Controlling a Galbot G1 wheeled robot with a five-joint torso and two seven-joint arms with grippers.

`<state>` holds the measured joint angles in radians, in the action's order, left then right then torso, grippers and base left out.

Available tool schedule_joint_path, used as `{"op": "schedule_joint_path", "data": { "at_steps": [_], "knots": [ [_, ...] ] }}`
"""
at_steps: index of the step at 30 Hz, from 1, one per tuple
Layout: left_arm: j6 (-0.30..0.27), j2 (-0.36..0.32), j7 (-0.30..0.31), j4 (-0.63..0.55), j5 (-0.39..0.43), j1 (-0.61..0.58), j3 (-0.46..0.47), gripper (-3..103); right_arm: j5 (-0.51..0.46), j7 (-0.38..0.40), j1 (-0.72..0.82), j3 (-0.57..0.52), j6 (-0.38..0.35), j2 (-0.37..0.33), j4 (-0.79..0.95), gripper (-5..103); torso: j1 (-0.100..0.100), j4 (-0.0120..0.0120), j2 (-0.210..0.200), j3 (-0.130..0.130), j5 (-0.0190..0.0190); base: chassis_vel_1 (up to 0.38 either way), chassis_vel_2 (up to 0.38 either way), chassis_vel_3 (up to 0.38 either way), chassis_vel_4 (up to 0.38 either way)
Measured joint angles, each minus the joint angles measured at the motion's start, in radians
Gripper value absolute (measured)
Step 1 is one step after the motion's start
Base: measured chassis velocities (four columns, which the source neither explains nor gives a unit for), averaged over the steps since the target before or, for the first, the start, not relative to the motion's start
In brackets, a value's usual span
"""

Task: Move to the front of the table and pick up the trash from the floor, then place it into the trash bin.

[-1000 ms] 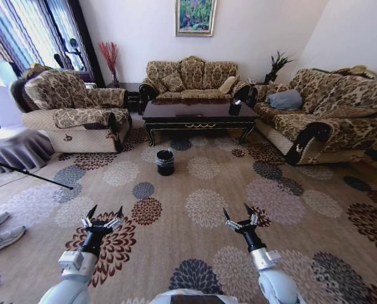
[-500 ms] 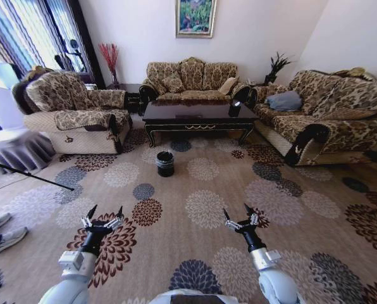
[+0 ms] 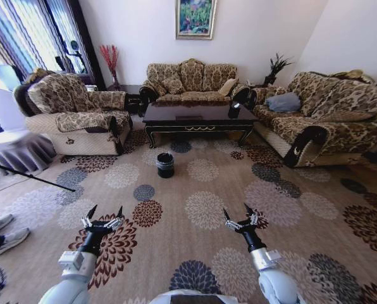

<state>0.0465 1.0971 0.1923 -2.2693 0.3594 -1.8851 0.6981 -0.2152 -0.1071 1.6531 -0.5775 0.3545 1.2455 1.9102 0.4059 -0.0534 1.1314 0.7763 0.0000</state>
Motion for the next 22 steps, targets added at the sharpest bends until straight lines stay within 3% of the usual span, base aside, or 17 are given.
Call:
{"op": "schedule_joint_path", "data": {
  "at_steps": [22],
  "knots": [
    [0.000, 0.000, 0.000, 0.000, 0.000, 0.000, 0.000, 100, 0.000, 0.000, 0.000, 0.000, 0.000, 0.000, 0.000, 100, -0.001, 0.0000, -0.005, -0.003, 0.0000, 0.000, 0.000, 0.000, 0.000]
  ]
}}
